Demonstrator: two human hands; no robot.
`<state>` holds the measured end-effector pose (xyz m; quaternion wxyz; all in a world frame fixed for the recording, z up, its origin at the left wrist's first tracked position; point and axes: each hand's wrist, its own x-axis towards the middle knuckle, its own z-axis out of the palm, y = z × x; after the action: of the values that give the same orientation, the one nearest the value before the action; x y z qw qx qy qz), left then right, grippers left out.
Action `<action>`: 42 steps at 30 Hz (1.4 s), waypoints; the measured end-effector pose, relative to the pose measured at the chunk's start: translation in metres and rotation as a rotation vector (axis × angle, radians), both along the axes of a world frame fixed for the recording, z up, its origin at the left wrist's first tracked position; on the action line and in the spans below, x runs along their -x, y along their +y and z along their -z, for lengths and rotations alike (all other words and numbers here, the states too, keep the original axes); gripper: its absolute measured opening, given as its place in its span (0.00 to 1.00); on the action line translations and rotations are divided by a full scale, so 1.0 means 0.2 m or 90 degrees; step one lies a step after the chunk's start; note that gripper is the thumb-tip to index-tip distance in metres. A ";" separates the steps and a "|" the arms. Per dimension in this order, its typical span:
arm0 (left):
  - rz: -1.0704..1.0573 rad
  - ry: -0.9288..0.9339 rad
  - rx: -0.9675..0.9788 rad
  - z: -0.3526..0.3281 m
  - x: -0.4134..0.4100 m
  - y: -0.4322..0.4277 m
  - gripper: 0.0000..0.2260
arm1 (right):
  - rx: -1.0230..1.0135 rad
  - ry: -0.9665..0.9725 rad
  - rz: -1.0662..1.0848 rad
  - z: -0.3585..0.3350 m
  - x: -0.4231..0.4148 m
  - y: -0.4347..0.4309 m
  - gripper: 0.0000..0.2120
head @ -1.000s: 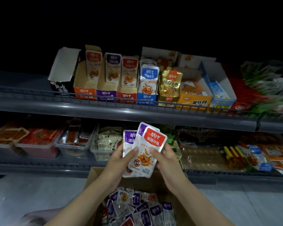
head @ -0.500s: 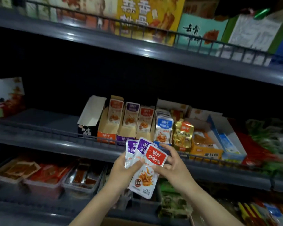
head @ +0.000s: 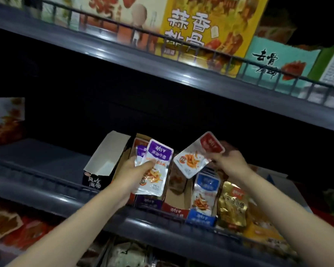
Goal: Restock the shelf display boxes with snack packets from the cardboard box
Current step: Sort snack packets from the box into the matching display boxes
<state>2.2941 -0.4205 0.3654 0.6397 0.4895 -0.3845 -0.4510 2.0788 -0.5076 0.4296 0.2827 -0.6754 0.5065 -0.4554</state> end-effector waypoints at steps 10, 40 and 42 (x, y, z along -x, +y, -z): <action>-0.005 0.012 -0.028 0.08 -0.01 -0.19 0.06 | 0.058 0.340 -0.073 0.09 -0.14 -0.38 0.12; -0.007 -0.005 -0.018 0.12 -0.06 -0.14 0.09 | 0.181 0.294 0.006 0.22 -0.21 -0.33 0.06; -0.006 -0.015 -0.017 0.11 -0.04 -0.12 0.08 | 0.078 0.110 -0.117 0.18 -0.27 -0.19 0.04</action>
<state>2.3026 -0.4449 0.3435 0.6307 0.5049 -0.3838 -0.4472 2.1319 -0.5449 0.3932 0.2366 -0.7715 0.4365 -0.3978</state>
